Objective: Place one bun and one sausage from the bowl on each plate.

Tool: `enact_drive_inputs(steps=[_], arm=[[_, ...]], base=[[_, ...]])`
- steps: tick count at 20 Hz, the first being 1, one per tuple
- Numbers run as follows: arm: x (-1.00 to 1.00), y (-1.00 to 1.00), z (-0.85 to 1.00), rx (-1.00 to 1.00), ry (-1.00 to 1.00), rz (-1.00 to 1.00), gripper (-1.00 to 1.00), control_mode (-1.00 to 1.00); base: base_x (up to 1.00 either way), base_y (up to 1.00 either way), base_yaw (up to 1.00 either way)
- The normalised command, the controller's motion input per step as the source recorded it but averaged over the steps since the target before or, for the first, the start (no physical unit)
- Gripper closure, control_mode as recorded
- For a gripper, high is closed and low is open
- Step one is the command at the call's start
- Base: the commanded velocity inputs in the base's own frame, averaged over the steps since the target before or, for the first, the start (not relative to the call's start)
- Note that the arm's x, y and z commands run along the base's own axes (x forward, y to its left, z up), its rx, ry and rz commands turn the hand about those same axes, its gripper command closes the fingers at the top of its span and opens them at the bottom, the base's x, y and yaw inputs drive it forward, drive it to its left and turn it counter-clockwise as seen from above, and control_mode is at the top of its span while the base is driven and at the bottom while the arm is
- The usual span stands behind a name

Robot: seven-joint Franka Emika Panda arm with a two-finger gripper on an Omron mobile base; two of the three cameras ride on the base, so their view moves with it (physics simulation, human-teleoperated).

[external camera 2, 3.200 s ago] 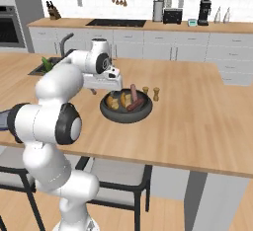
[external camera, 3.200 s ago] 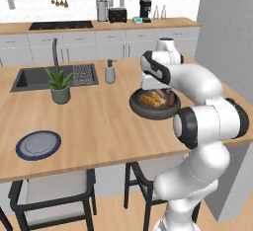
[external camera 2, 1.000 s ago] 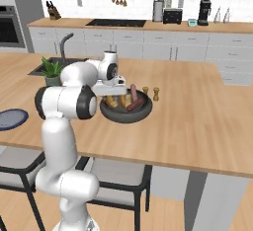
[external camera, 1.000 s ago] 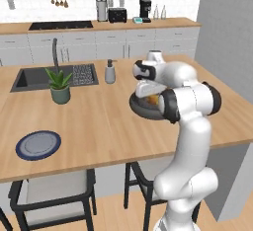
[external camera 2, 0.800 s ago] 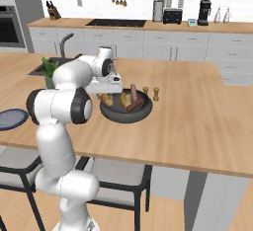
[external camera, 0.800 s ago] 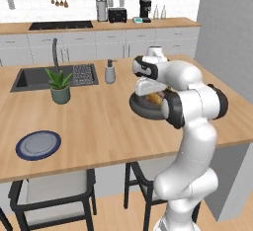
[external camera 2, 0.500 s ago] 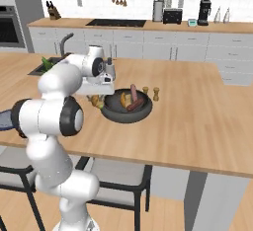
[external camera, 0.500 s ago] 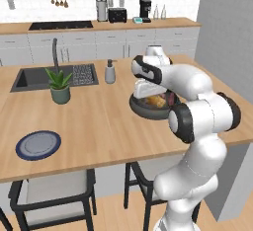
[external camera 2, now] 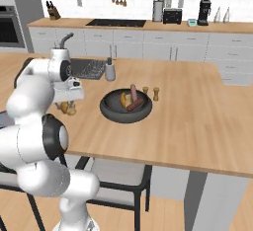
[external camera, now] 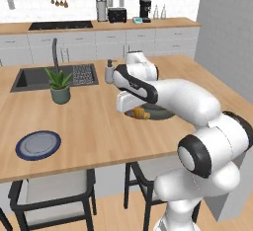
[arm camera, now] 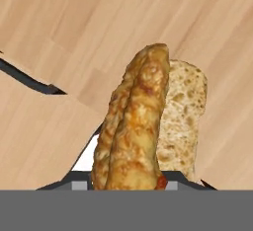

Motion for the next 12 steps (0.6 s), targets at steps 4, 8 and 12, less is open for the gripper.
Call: enact_drive_inputs(steps=[4,8,12], arm=[[-0.21,1.00,0.00,-0.01,0.20,0.55,1.00,-1.00],[-0.11,1.00,0.00,0.00,0.22,0.60,1.00,-1.00],[-0.08,1.00,-0.01,-0.07,0.07,0.16,1.00,-1.00]], base=[[0.00,0.00,0.00],[0.00,0.00,0.00],[0.00,0.00,0.00]])
